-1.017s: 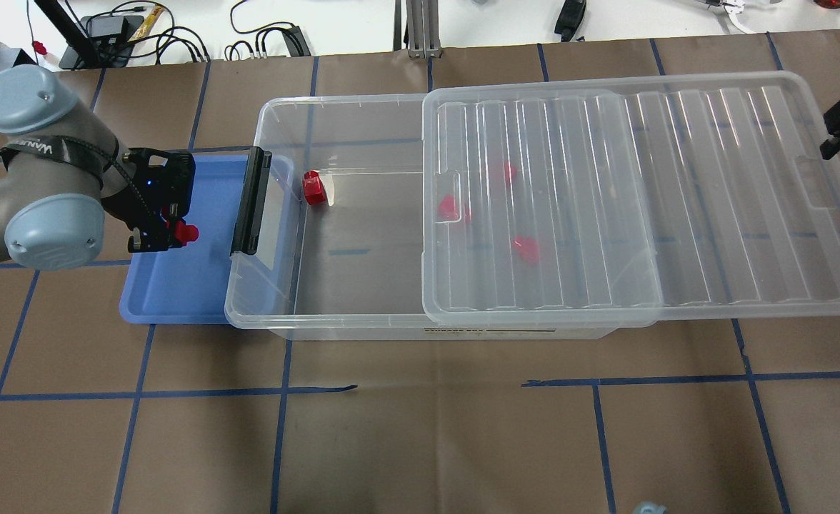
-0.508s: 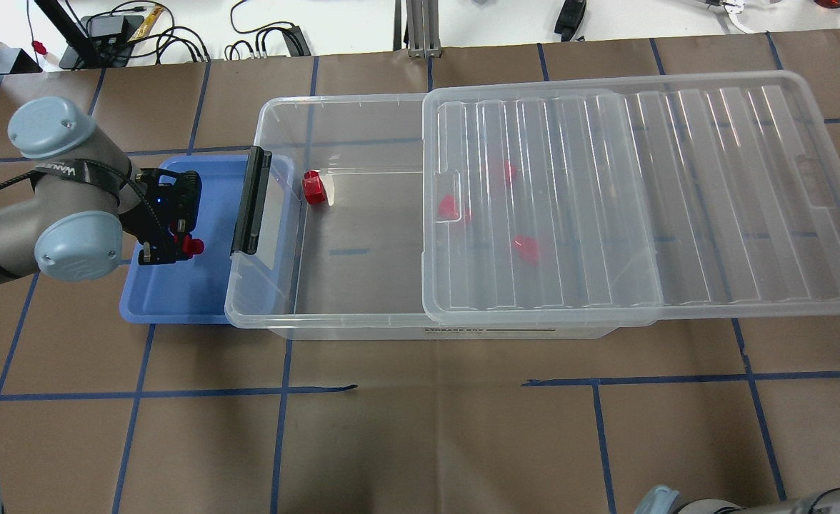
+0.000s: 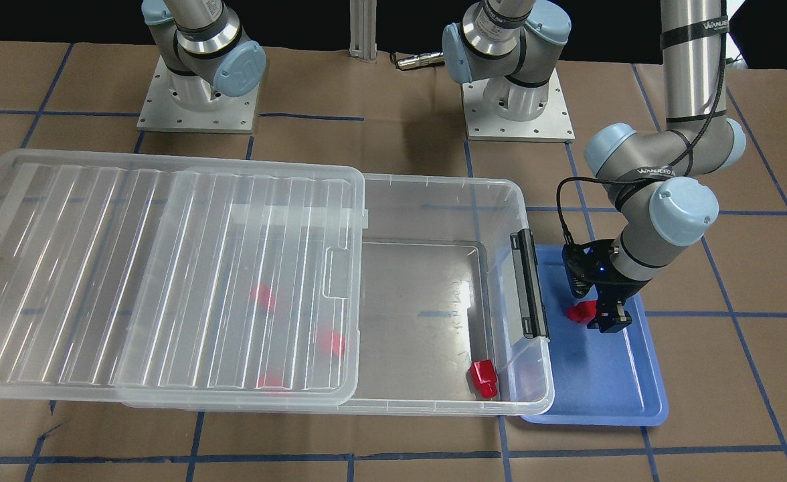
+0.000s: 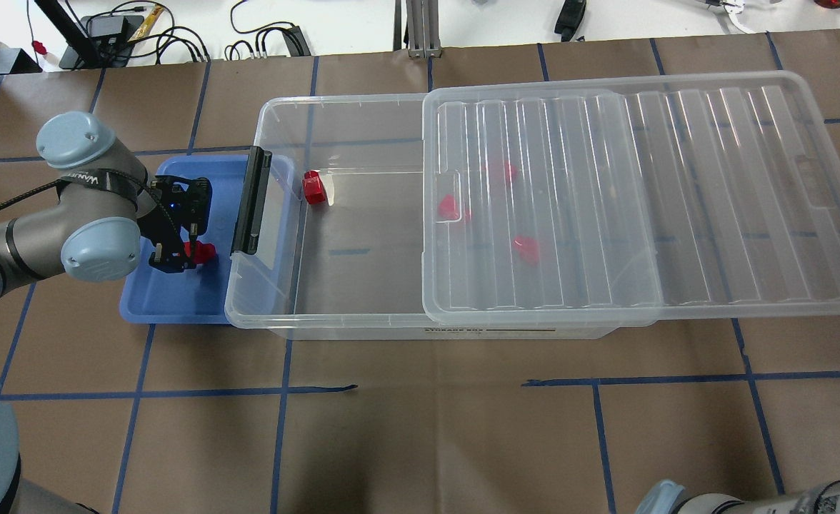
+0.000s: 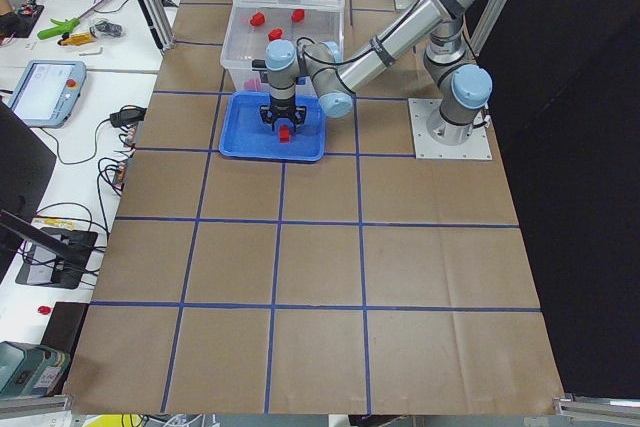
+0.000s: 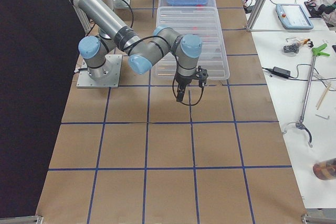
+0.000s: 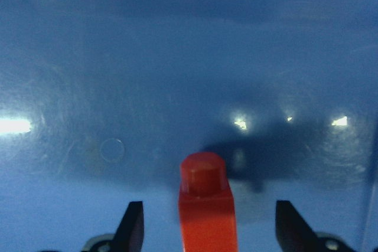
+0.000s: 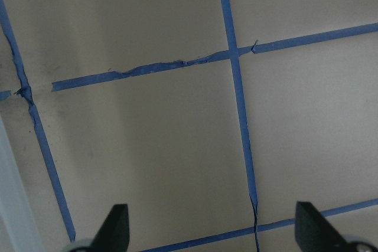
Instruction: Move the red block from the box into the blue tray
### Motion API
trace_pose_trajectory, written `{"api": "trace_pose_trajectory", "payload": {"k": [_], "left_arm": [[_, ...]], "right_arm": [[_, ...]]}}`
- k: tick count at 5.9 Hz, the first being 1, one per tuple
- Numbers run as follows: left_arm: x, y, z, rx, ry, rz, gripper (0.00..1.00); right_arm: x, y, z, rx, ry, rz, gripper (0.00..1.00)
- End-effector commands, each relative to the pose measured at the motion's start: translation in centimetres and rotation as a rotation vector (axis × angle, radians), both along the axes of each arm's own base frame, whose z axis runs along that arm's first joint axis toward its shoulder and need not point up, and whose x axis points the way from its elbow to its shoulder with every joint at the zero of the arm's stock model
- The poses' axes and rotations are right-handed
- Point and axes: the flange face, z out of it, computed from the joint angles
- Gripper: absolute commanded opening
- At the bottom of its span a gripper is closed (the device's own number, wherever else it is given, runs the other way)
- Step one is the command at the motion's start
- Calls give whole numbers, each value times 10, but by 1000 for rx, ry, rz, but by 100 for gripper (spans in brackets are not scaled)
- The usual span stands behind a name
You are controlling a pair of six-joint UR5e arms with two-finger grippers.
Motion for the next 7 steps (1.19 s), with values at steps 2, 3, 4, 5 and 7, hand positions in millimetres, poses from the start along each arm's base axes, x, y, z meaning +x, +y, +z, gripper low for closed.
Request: {"api": "trace_pose_trajectory", "payload": {"k": [2, 3, 4, 5, 7], "left_arm": [[-32, 11, 102, 55, 17, 142, 97], [-60, 27, 142, 77, 20, 212, 97], [-91, 43, 175, 123, 16, 265, 97], [-124, 50, 218, 143, 6, 306, 97], [-177, 60, 262, 163, -27, 535, 97]], "right_arm": [[13, -3, -1, -32, -45, -52, 100], [25, -4, 3, -39, -46, -48, 100], [39, 3, -6, -30, -64, -48, 100], [48, 13, -8, -35, -77, -50, 100], [56, 17, -5, -47, -80, -45, 100]]}}
